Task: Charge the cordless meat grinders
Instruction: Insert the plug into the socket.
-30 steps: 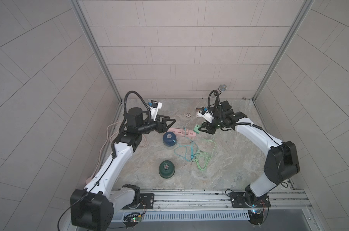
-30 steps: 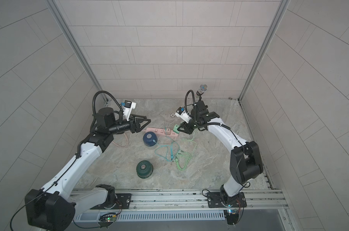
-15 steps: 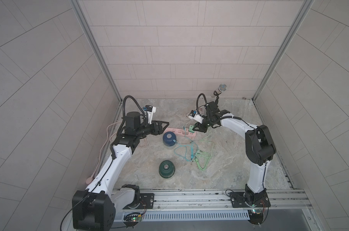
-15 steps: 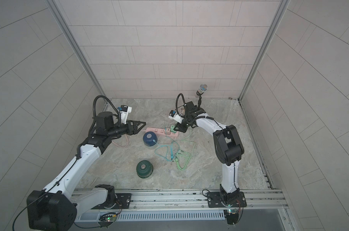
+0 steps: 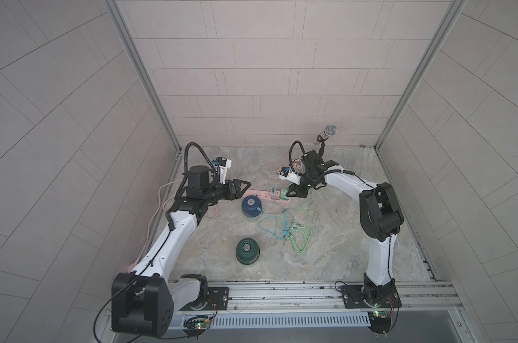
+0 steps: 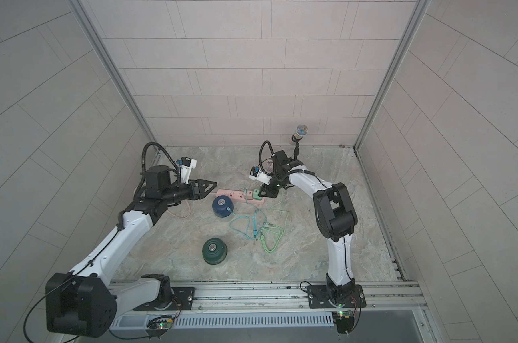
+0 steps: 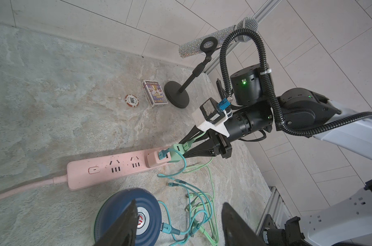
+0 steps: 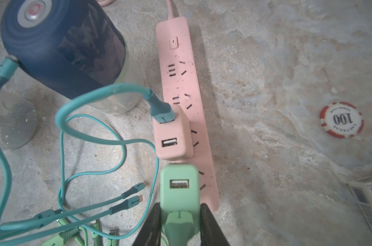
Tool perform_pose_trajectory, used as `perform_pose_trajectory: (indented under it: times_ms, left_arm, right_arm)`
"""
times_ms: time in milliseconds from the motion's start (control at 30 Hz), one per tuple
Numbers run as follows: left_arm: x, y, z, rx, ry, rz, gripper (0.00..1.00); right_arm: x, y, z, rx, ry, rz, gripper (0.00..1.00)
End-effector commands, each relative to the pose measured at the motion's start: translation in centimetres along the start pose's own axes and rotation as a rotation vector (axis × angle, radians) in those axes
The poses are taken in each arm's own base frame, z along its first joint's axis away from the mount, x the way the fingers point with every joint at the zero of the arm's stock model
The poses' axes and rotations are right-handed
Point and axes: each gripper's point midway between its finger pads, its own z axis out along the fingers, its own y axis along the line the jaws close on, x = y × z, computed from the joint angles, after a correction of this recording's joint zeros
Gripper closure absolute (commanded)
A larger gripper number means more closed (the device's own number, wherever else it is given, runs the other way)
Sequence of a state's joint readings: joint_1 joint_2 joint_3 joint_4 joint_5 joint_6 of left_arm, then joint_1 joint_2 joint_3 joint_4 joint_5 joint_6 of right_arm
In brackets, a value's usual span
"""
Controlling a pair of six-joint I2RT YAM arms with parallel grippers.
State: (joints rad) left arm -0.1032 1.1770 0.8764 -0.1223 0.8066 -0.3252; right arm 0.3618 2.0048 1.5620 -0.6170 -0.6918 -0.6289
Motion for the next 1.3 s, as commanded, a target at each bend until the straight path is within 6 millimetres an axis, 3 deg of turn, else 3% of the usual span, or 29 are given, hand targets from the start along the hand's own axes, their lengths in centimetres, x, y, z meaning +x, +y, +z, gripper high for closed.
perform_pose_trajectory:
  times_ms: [0, 200, 400, 567, 800, 1000, 1267]
  left_arm:
    - [-0.8, -0.3, 0.0, 0.021, -0.019, 0.009, 0.35]
    - [-0.9, -0.4, 0.0, 0.028, -0.013, 0.005, 0.36]
    - [-0.7, -0.4, 0.1, 0.030, -0.007, 0.000, 0.36]
    - [-0.7, -0.3, 0.1, 0.025, -0.005, -0.003, 0.36]
    - [-0.9, -0.7, -0.1, 0.034, 0.003, -0.003, 0.37]
    - [-0.5, -0.8, -0.3, 0.035, 0.019, 0.007, 0.37]
    - [0.0, -0.7, -0.5, 0.021, 0.036, 0.020, 0.37]
  right_arm:
    - [1.1, 0.9, 0.5, -0.040, 0.039, -0.026, 1.00]
    - [3.5, -0.7, 1.8, 0.078, 0.168, -0.110, 1.00]
    - [4.1, -1.7, 2.3, 0.112, 0.198, -0.092, 1.00]
    - [5.3, -1.0, 2.0, 0.083, 0.239, -0.150, 1.00]
    - [8.0, -0.5, 4.0, 0.068, 0.327, -0.198, 1.00]
    - [8.3, -1.2, 6.3, 0.089, 0.422, -0.187, 1.00]
    - [8.1, -0.4, 5.7, 0.093, 0.398, -0.174, 1.00]
